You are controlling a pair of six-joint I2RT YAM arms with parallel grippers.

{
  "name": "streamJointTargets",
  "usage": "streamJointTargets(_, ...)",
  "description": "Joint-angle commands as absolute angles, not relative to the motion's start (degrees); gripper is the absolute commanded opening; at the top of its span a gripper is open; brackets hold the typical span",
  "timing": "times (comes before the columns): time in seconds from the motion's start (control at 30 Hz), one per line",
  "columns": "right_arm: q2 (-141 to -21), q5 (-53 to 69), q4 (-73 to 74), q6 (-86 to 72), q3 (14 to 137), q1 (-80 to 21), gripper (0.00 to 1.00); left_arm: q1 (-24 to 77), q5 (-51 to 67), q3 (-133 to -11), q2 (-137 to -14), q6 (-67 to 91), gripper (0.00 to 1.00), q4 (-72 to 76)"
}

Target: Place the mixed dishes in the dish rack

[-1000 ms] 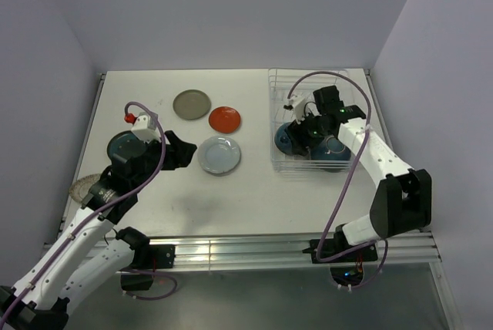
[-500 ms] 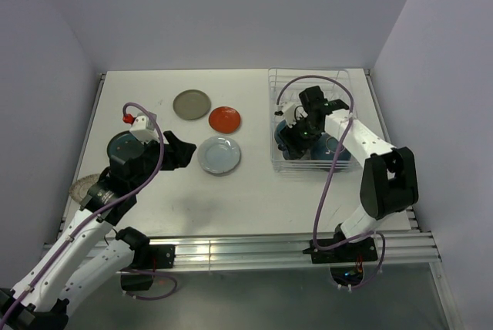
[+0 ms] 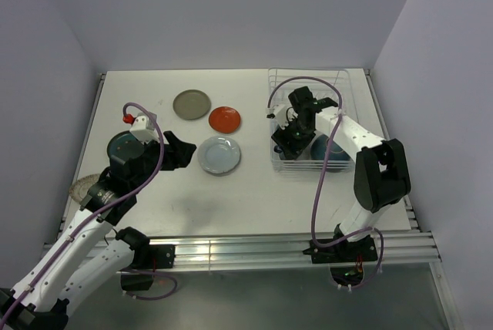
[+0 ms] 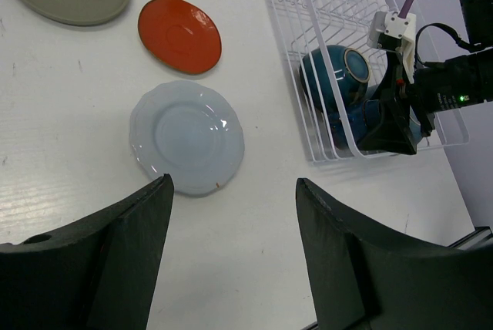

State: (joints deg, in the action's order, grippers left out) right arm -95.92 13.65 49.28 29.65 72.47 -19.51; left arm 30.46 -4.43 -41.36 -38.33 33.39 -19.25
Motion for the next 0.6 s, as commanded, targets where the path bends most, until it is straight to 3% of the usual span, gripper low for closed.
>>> streamJointTargets(0.0, -95.2, 12.7, 50.4, 29.5, 75.3, -20.3, 0.66, 30.3, -4.3, -41.0, -37.4, 32.0, 0.71, -17.4)
streamJointTargets(0.23, -94.6, 13.4, 50.9, 29.5, 75.6, -20.4, 0.92, 30.3, -4.2, -41.0, -37.4, 32.0, 0.71, -17.3)
streamJointTargets(0.57, -92.6, 15.3, 52.1, 29.5, 75.9, -20.5, 0.94, 30.3, -4.5, -41.0, -37.6, 32.1, 0.71, -17.4)
